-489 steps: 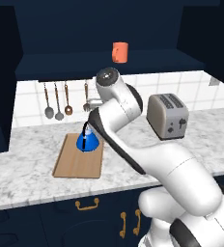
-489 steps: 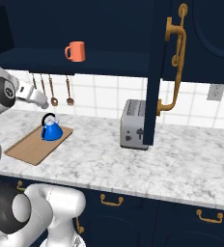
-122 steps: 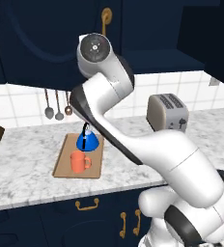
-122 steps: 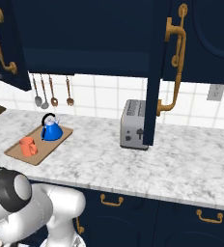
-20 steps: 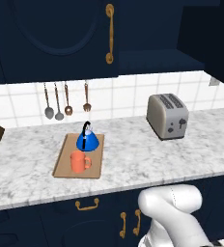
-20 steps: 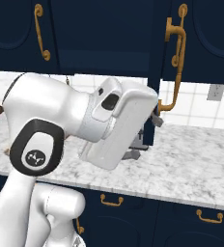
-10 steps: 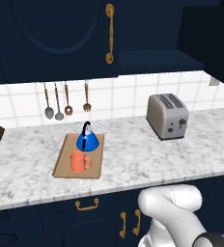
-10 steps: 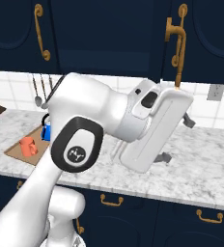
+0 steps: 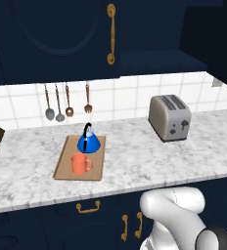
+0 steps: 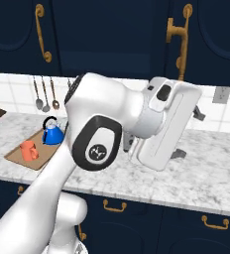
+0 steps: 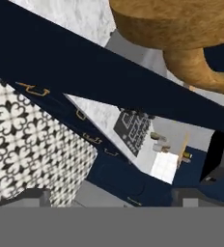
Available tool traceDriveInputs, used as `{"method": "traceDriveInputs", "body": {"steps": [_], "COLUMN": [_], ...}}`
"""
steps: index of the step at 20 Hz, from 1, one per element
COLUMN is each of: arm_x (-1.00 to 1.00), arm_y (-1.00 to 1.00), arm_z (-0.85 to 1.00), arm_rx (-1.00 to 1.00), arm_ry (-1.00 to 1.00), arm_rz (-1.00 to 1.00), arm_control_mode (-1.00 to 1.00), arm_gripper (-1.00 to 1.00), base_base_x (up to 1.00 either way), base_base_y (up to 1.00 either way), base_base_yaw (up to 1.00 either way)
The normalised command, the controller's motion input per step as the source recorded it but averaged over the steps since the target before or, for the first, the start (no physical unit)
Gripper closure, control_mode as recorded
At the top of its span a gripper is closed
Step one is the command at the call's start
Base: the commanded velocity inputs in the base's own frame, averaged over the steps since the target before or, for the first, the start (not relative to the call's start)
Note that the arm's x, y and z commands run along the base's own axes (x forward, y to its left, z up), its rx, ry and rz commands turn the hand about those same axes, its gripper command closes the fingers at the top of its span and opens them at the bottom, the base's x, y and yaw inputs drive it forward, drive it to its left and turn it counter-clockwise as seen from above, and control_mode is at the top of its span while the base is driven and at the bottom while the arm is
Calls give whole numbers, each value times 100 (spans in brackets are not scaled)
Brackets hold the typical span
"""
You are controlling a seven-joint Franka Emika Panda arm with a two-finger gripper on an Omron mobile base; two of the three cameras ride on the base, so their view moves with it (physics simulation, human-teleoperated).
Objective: Pick the kettle from the counter and place it on the tray. Then pick the mug from the cabinet and place it on the tray. Then close the cabinet doors.
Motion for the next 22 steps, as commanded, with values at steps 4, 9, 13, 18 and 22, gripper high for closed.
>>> {"method": "traceDriveInputs", "body": {"steps": [4,9,13,18,22], "arm_x": [44,47,46,52,59], "arm_y": [25,45,61,66,58], "arm_z": [-12,-13,-17,-16,-2], "arm_rx": [-16,-18,-17,-12,-2], "arm_ry": [8,10,8,6,9], "arm_rz": [26,26,23,24,28], "arm_control_mode": [-100,-100,-100,-100,-100], "arm_gripper": [-100,-100,-100,-100,-100], "base_base_x": [0,0,0,0,0], "base_base_y": [0,0,0,0,0], "base_base_yaw": [0,0,0,0,0]}}
